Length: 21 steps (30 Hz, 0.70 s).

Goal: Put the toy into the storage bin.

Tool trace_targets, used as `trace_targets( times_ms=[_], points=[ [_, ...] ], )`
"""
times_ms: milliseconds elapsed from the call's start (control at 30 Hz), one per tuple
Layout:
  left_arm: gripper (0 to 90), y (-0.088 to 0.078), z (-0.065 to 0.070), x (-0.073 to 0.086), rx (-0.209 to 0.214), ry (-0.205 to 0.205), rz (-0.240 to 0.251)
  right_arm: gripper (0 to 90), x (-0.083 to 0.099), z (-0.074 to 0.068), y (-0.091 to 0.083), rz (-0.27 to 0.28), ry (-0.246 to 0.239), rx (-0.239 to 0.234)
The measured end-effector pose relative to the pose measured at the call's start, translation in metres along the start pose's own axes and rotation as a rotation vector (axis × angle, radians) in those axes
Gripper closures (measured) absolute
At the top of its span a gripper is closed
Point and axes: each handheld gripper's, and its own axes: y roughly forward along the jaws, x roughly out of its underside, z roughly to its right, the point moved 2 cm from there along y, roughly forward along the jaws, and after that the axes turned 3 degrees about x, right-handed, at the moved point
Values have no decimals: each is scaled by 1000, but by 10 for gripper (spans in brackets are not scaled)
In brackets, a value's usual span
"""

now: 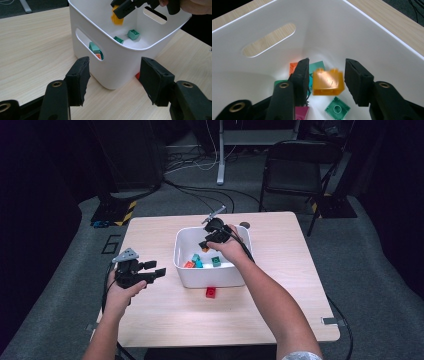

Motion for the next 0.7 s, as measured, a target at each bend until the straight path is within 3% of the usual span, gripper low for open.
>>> trace_targets(
  times_ms=[133, 300, 433, 700],
  points=[
    [413, 0, 0, 0, -1, 0, 0, 528, -1, -3, -7, 17, -14, 12],
    [413, -1, -1, 0, -2, 0, -3, 528, -5, -15, -33, 80, -45, 8],
    [413, -1, -1, 0, -5, -4, 0, 527, -3, -32, -58, 113, -57, -18],
    [413, -3, -1, 0, -9, -4, 5, 541, 19, -72, -95, 155, -154, -61]
  ],
)
